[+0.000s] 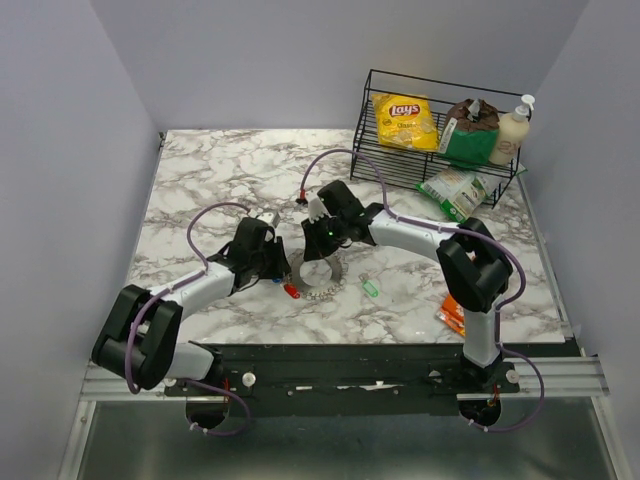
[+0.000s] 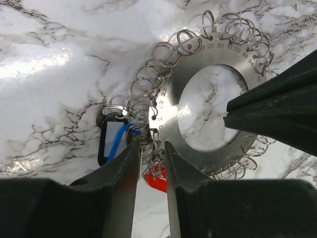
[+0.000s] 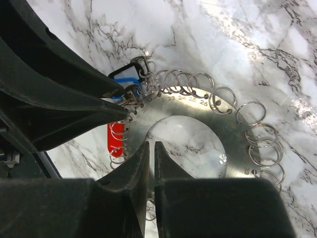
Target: Put the keys on the keyring
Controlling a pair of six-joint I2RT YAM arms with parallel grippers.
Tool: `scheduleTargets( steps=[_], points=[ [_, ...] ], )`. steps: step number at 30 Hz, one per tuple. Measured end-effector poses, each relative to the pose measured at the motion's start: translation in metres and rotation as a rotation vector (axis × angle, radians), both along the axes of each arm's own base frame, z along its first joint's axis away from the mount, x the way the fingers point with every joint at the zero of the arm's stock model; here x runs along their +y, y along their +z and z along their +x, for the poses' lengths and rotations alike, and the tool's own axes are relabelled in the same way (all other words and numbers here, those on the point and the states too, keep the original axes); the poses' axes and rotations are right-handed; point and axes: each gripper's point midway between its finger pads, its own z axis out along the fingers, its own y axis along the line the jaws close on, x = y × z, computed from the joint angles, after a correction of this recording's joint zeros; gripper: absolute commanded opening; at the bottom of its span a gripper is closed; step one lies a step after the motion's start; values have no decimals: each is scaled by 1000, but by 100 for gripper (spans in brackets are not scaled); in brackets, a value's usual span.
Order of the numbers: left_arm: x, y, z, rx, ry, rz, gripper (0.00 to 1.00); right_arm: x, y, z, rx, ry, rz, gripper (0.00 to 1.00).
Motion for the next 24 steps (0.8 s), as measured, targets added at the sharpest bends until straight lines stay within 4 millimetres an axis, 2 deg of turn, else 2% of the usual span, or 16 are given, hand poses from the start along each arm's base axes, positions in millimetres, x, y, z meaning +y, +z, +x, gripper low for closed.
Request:
scheduleTargets(
  steps=[13,18,24],
  points=[
    [-2,-7,2,7,-12,8,18,-3,-1,3,-2,-13,-5,17],
    [-2,-6,3,1,-17,11,19,-3,-1,3,-1,-12,-5,17],
    [-2,-5,4,-5,-21,14,30,-3,-1,3,-1,-12,-5,17]
  ],
)
